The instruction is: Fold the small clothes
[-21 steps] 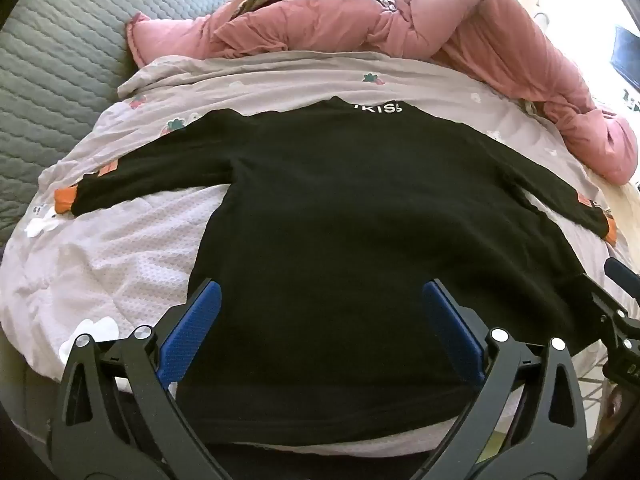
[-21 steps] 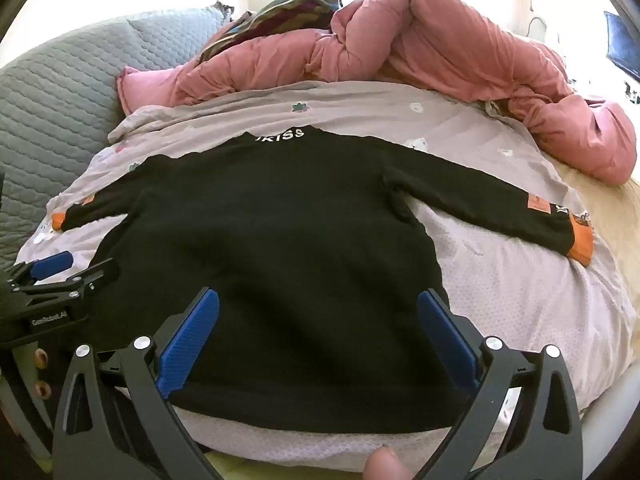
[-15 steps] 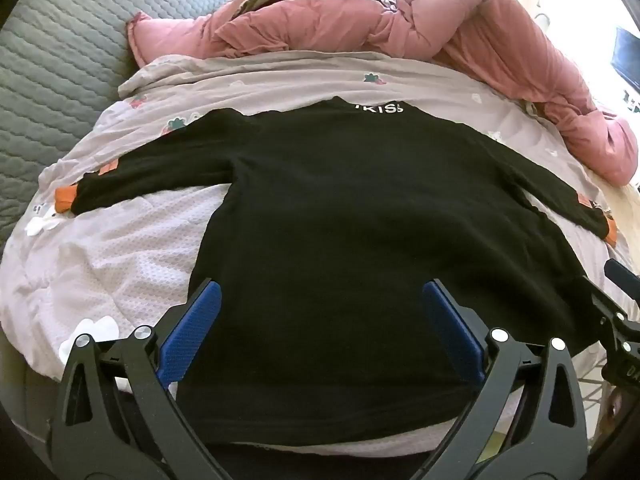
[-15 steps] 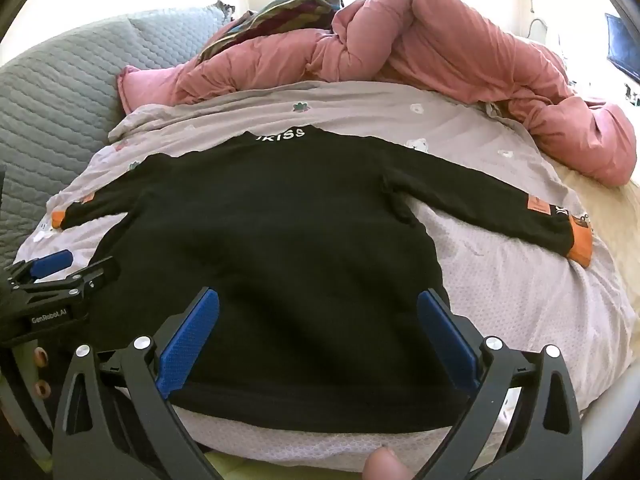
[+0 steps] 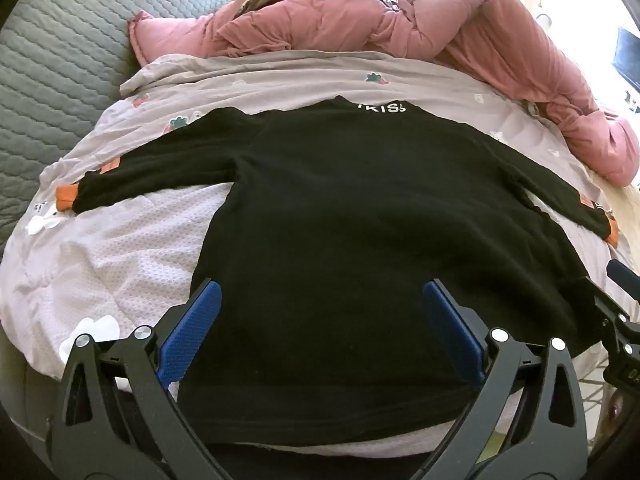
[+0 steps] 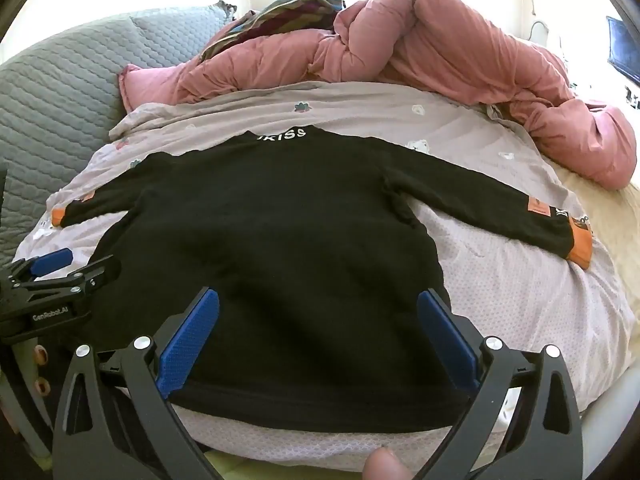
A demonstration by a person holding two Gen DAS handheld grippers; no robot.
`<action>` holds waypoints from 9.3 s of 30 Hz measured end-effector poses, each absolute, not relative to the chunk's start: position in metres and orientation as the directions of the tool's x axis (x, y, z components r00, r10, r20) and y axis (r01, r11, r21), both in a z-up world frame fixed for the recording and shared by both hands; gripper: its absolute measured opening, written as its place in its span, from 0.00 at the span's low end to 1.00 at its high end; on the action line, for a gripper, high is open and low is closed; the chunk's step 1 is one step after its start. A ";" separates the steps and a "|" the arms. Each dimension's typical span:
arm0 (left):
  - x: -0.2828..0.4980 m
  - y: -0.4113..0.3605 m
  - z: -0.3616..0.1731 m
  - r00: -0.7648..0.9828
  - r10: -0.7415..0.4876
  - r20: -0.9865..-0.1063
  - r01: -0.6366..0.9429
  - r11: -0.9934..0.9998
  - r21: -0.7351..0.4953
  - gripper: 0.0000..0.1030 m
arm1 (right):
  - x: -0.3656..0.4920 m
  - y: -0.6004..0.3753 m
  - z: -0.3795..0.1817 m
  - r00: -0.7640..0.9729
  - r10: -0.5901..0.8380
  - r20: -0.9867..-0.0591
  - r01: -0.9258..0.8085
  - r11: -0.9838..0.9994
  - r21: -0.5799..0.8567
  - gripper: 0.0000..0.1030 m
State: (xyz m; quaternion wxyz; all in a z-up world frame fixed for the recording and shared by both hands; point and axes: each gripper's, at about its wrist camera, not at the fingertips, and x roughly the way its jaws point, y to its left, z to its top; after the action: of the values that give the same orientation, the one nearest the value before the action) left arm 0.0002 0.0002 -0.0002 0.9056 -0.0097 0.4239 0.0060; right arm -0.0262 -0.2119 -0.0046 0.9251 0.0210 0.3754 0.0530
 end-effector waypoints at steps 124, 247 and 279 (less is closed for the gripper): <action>0.249 -0.024 -0.022 0.597 -0.002 -0.802 -0.028 0.999 -0.024 0.92 | 0.090 -0.521 -0.056 0.530 -0.348 -0.774 0.608 0.791 0.061 0.70; 0.221 0.094 -0.016 0.623 -0.163 -0.765 -0.041 0.970 -0.241 0.32 | 0.203 -0.247 -0.011 0.668 0.241 -0.704 -0.040 0.956 0.290 0.39; 0.194 0.072 -0.033 0.576 -0.099 -0.811 0.052 0.995 -0.084 0.90 | 0.190 -0.224 -0.041 0.525 0.270 -0.807 -0.122 0.962 0.243 0.79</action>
State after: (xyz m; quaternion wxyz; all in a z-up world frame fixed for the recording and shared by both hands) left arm 0.1941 0.0716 -0.0332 0.8873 -0.0255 0.4585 -0.0426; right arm 0.1902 -0.2242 -0.0409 0.8697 0.0781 0.4741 0.1126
